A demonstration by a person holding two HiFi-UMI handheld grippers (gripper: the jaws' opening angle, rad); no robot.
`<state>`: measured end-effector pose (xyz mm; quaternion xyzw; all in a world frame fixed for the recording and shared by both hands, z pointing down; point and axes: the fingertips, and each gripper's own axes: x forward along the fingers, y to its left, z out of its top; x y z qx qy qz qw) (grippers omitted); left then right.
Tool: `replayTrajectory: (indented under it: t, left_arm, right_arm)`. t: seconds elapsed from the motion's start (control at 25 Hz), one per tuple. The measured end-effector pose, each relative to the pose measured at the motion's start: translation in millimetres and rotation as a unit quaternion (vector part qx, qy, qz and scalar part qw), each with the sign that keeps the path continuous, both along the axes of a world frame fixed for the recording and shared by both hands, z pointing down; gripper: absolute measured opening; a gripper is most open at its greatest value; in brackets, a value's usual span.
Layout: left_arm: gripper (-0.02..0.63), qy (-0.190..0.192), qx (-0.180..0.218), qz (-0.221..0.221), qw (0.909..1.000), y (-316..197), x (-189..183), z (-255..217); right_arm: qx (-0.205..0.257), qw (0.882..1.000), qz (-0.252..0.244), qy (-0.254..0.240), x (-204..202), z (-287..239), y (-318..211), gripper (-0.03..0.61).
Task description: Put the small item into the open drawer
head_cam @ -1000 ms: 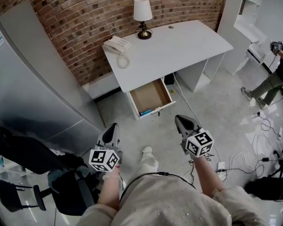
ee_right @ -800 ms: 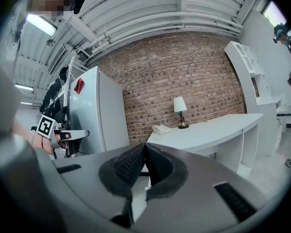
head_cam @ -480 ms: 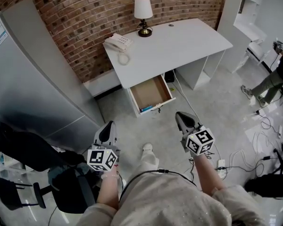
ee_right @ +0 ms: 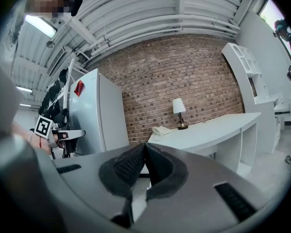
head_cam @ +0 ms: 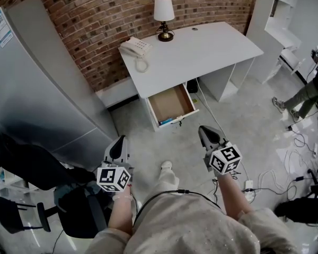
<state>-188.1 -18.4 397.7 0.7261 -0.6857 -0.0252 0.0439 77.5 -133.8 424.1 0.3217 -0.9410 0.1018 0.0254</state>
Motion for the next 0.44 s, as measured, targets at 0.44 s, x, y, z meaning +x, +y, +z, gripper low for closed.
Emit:
replayTrajectory:
  t: [0.44]
  left_arm:
    - [0.006, 0.001, -0.004, 0.002, 1.0000, -3.8, 0.9, 1.9]
  right_arm:
    - [-0.011, 1.000, 0.010, -0.004, 6.5, 5.6, -1.9, 0.005]
